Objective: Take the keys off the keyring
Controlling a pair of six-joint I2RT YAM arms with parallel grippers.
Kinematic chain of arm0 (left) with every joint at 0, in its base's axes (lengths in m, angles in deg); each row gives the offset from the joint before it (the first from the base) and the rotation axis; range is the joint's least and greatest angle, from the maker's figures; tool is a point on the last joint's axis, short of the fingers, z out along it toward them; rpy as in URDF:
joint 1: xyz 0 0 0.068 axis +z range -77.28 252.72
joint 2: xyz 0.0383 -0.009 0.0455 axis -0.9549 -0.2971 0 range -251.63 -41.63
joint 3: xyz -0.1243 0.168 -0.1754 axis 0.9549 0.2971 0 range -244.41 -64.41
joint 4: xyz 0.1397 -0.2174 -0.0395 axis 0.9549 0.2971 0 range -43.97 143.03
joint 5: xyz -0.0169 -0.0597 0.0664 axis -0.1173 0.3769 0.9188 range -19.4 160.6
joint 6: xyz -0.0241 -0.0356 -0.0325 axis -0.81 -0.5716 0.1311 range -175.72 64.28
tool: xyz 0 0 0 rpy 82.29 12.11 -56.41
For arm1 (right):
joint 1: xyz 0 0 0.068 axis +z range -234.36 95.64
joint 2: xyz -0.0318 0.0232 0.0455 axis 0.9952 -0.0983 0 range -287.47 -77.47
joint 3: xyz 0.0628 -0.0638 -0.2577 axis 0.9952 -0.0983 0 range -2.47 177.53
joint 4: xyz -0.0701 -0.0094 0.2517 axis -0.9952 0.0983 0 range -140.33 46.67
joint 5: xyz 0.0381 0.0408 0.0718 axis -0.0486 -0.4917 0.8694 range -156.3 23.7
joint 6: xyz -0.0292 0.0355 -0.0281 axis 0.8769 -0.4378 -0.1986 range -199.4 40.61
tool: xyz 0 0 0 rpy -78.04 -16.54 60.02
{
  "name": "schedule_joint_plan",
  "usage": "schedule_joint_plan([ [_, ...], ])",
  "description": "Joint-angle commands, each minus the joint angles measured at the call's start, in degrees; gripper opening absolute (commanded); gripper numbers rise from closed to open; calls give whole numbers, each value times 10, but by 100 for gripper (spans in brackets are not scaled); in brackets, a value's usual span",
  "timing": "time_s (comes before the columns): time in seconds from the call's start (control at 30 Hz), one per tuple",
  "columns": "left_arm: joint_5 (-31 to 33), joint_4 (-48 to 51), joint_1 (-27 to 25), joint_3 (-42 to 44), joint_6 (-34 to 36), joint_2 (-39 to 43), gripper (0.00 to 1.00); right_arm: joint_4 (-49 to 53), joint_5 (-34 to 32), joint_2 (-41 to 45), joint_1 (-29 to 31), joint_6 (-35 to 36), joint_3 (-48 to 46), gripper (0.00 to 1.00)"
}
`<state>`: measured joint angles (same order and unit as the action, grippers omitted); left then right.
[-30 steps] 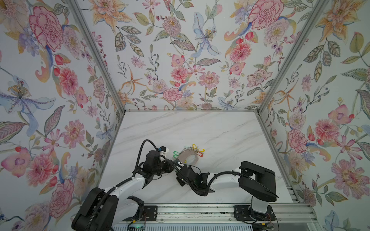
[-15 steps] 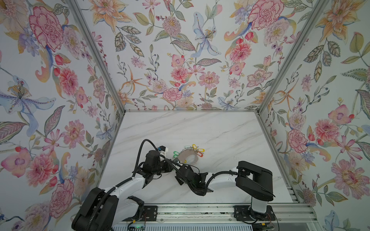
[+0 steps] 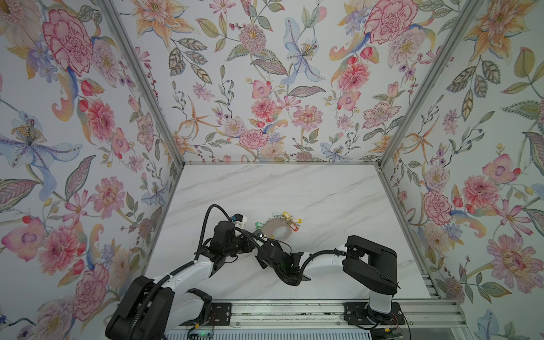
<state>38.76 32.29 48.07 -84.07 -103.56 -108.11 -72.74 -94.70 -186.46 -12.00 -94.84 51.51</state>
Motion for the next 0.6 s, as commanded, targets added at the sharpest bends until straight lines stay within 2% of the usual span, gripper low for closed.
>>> schedule_joint_plan([
  [0.0, -34, 22, -6, 0, 9, 4, 0, -30, -2, 2, -3, 18, 16, 8],
  [0.17, -33, 23, -7, -1, 12, 6, 0, -25, 11, 19, -18, 6, -3, 0],
  [0.23, -33, 22, -6, -1, 12, 5, 0, -23, 19, 24, -20, 6, -6, 0],
  [0.37, -33, 21, -7, -2, 13, 2, 9, -14, 37, 28, -20, 7, -5, 0],
  [0.57, -30, 25, -6, -6, 17, 10, 30, -10, 65, 38, -25, 5, -13, 0],
])
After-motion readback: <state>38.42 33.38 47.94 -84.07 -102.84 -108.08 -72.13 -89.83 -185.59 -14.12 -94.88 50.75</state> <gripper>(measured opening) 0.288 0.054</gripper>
